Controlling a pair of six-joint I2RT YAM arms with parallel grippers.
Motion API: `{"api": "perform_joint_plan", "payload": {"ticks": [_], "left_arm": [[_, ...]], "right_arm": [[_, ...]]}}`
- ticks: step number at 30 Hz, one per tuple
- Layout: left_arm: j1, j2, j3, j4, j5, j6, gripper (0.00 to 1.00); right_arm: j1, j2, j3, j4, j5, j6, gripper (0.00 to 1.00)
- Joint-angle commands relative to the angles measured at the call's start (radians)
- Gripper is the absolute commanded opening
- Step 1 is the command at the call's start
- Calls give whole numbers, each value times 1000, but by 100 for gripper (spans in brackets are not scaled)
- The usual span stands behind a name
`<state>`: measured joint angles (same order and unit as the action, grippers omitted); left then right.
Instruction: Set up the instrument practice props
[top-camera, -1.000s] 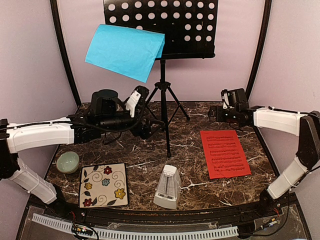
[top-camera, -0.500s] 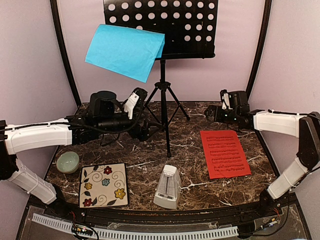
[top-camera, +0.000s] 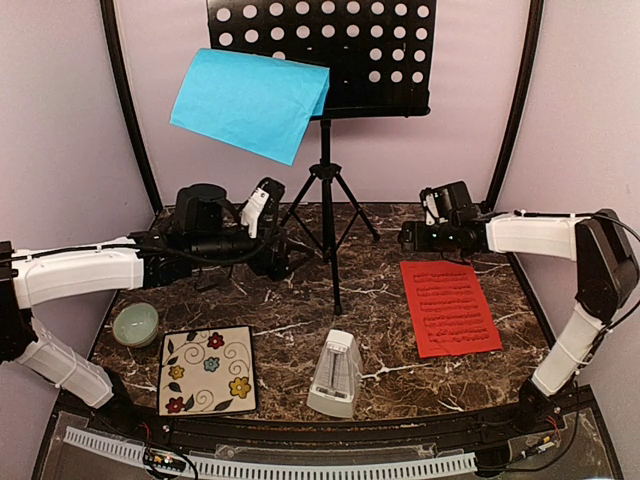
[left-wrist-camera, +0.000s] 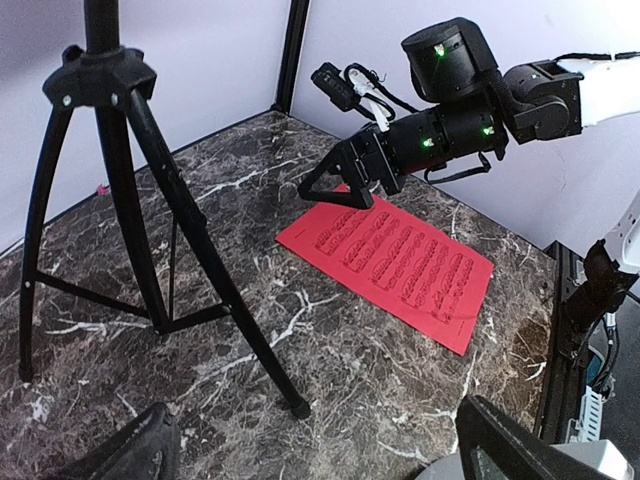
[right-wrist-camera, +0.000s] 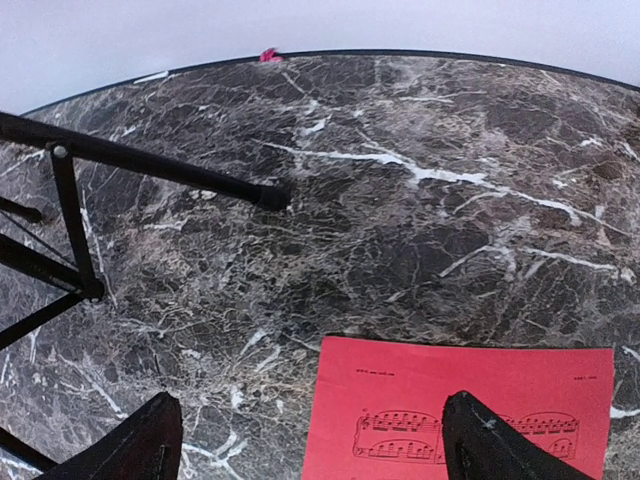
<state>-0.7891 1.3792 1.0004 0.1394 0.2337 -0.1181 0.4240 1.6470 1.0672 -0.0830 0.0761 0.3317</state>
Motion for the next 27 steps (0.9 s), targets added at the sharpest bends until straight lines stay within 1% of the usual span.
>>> {"api": "perform_joint_plan", "payload": {"ticks": [1,5,8,12,16,23,25,27], "left_arm": [[13,-57,-61,59,20,-41,99],[17,-91,-114,111,18,-57,99],[17,-105,-123,111,12,-55,98],[18,-119,-125,90,-8,-42,98],[19,-127,-106,77,-26,-43,98],[19,-125,-64,67,-39,-12,97],[19,-120,-53,59,-44,-3,97],[19,-116,-50,57,-44,3,96]], "right_arm": [[65,66,96,-131,73,-51,88],[124,115,148,-198,114,-56,85],[146,154,172,-221,120,-32,82],[162,220,224,-312,189,4,80],[148,242,228,-310,240,31,76],[81,325,271,-312,203,36,63],[75,337,282,-305,196,37,60],[73,356,299,-304,198,35,60]]}}
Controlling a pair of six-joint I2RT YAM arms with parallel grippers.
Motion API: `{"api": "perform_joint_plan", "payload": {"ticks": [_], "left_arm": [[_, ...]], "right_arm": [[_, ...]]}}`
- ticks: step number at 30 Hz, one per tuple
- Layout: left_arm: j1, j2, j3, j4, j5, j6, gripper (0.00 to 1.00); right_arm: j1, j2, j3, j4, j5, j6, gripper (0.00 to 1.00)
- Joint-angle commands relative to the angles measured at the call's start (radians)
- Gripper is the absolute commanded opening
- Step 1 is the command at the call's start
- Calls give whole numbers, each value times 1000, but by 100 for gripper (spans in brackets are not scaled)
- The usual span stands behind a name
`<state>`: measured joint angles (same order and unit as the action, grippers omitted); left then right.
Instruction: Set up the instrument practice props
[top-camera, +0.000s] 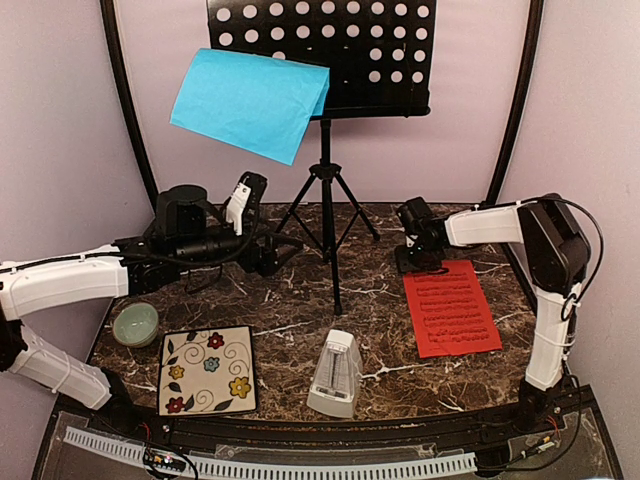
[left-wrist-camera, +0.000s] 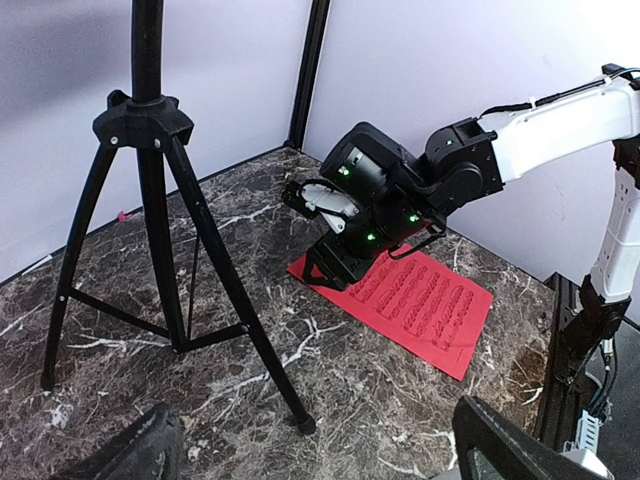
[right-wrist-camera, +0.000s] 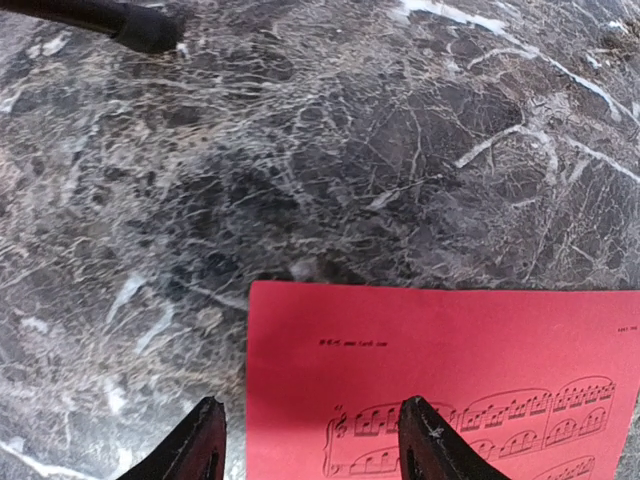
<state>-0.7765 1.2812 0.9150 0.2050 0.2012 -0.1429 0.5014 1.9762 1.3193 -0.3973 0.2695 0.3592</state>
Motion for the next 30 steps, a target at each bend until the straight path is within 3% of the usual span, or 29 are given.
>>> {"api": "perform_joint_plan", "payload": {"ticks": [1,7,13,27,30], "left_arm": [[6,-15,38,-10,-11,31,96],[6,-20,37,-13,-20,39,96],[6,-40,36,-14,-54,53,96],[9,4,57,5,-30,38,96],[8,15,58,14,12,41,95]], "right_arm": [[-7,38,58,9,5,8,59],[-21,119,120,-19,8,14,56],[-31,128,83,-28,-3,35,48],[-49,95,-14,28,-71,58,1],[-52,62,-26,47,-79,68,0]]}}
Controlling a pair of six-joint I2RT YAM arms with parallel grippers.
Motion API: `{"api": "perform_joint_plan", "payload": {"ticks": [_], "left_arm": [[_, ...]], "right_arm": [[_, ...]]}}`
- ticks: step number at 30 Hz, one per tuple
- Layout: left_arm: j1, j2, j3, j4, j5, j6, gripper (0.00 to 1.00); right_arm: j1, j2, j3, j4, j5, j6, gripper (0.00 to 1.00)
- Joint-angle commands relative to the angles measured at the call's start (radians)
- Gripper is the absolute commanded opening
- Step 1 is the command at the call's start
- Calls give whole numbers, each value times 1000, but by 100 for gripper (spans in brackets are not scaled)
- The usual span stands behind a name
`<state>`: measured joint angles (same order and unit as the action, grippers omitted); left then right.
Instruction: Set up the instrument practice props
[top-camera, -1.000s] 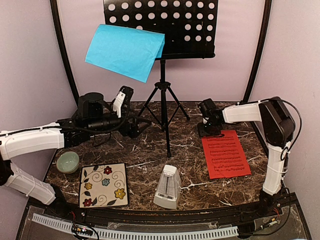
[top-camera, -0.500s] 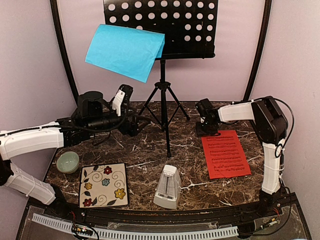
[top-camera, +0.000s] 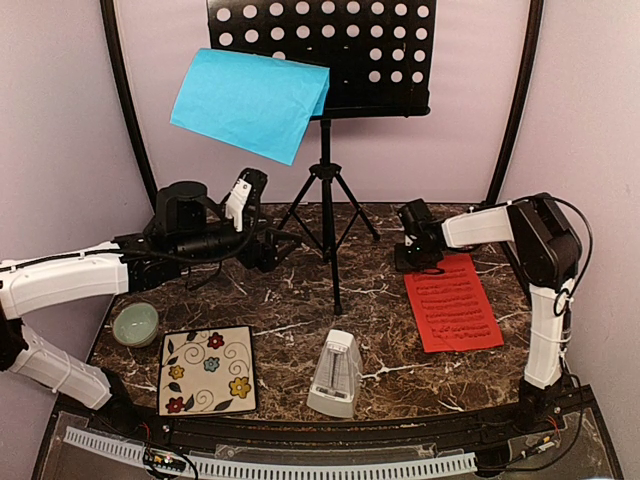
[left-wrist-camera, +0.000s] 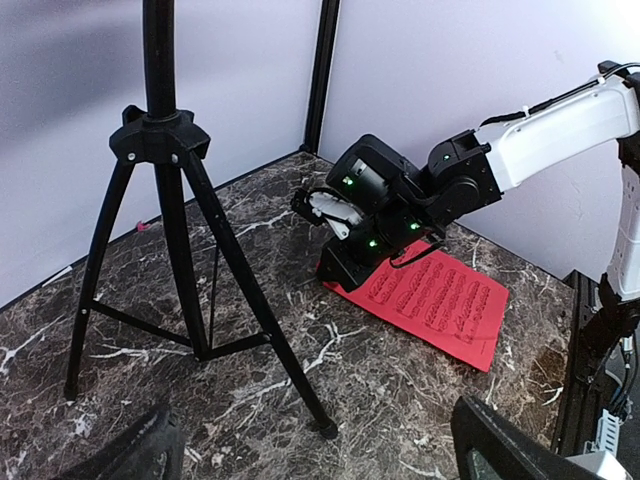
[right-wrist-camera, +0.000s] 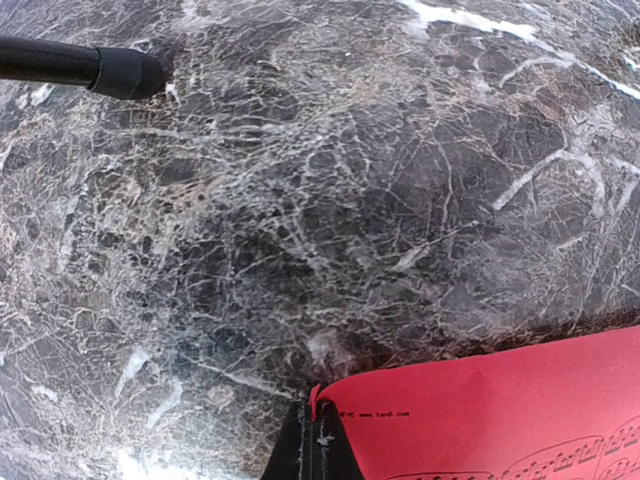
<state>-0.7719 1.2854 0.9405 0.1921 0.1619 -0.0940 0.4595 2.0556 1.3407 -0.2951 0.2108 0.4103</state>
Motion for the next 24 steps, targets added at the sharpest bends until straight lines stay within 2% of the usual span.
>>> {"api": "perform_joint_plan", "payload": {"ticks": [1,7,11,14,18,24], "left_arm": [[3,13,28,39,67,-12,95],[-8,32,16,96,75,-44,95],[-72,46,40,91,-53,-19,87],[-119,42,45,112,-127,-32,86],[-150,54,37,165,-136,-48,86],[-236,138,69,213,-154,-17,88]], "right_arm": [[-10,-39,-57,-39,-27,22,0],[-8,-218,-150,78,-92,80,0],[2,-389,-250,187,-114,136,0],[27,-518,-323,255,-80,188,0],[77,-667,-413,348,-37,242,0],[223,-836,-494,463,120,286,0]]}}
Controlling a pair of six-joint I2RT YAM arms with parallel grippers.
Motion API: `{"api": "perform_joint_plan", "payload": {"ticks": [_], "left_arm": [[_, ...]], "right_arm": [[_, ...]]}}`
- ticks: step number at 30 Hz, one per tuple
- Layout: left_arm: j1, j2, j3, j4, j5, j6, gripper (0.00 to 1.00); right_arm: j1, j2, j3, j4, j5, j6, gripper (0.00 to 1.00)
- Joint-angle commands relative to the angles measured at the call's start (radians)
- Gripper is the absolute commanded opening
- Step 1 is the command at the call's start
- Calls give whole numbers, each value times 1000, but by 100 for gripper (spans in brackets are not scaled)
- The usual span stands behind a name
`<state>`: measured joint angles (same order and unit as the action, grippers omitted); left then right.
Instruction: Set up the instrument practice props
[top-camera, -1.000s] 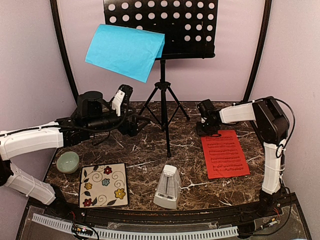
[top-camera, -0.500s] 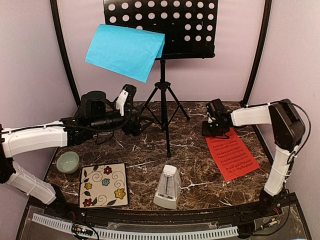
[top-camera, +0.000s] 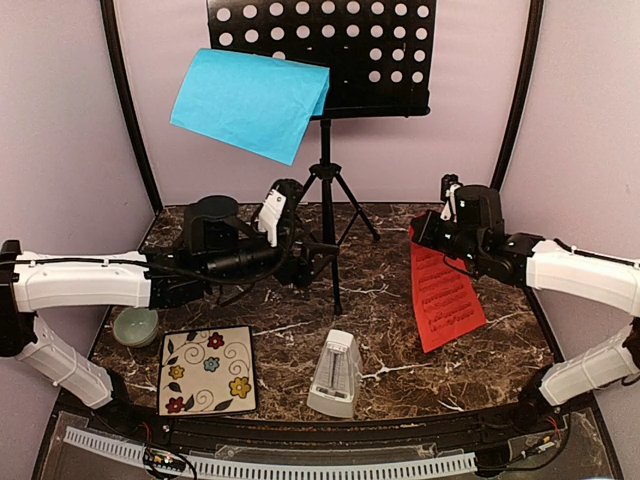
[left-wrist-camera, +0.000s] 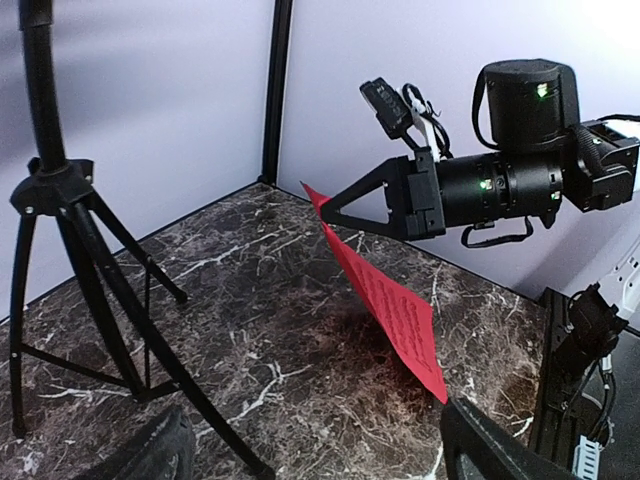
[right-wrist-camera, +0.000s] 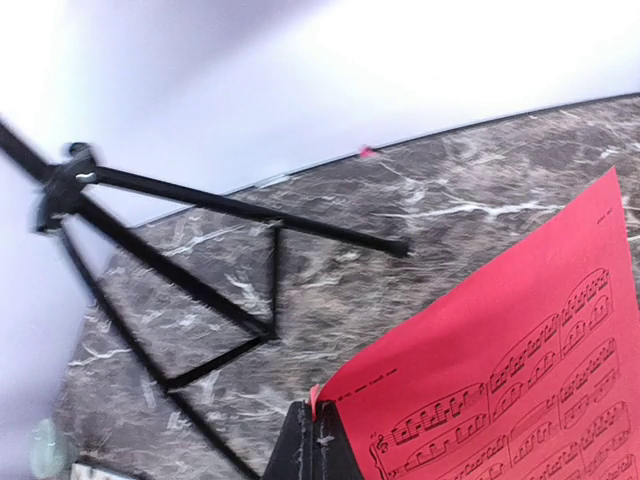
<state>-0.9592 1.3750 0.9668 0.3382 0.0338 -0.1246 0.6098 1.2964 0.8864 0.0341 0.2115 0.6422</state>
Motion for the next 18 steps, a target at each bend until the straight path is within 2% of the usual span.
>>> {"api": "perform_joint_plan", "payload": {"ticks": [1,5,11,18], "left_arm": [[-61,68,57,69,-29,13,90],[-107,166,131,70,-64,35,96],[-135,265,236,90,-159,49,96],[-137,378,385,42,-123,126,95]], "right_arm": [[91,-102,-52,155,142,57,0],[172,-199,-96,266,237,40,0],[259,-271,-113,390,293,-7,0],[412,-317,-121,487,441,-141,0]]}}
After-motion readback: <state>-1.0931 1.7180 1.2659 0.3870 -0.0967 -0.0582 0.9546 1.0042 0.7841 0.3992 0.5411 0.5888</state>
